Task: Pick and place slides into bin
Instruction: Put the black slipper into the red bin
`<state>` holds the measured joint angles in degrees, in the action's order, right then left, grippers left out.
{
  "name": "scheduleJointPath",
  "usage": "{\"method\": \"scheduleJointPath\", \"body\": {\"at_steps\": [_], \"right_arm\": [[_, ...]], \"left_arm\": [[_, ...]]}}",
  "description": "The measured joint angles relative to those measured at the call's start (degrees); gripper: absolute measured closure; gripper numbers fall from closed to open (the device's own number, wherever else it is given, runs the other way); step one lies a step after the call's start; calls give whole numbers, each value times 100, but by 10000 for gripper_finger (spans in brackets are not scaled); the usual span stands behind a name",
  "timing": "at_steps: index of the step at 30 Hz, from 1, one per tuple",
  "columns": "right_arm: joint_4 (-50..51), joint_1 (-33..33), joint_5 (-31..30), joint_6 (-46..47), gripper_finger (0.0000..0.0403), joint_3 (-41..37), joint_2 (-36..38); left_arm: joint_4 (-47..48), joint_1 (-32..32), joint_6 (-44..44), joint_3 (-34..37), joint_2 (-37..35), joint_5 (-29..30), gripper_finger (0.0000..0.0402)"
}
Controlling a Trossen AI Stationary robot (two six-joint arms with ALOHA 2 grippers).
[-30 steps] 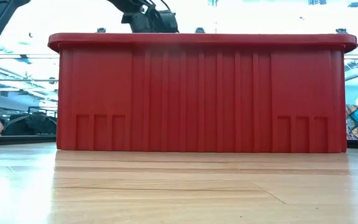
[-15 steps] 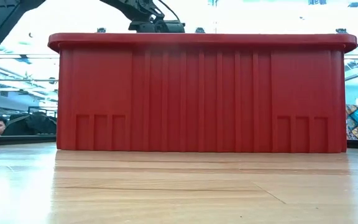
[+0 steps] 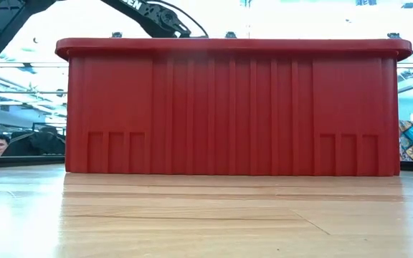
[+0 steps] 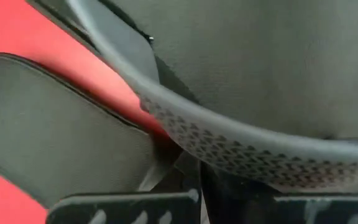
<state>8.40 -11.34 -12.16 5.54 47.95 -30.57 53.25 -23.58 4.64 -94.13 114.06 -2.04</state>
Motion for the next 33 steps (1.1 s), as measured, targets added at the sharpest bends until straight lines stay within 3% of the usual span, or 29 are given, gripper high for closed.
{"method": "scheduleJointPath", "body": {"at_steps": [10,21,25,30,33], "right_arm": [[1,0,0,-9,403,-1,0],[7,-1,17,-20,403,1,4],[28,-1,20,-21,403,1,4],[69,-1,20,-42,403,1,4],[129,-1,22,-42,403,1,4]], "left_arm": [[304,-24,150,-15,-2,-92,401],[810,-226,178,-24,-512,384,401],[698,-284,79,-21,-959,461,401],[493,-337,-649,-19,-2014,472,401],[436,-263,-1480,-19,-2827,-73,401]]}}
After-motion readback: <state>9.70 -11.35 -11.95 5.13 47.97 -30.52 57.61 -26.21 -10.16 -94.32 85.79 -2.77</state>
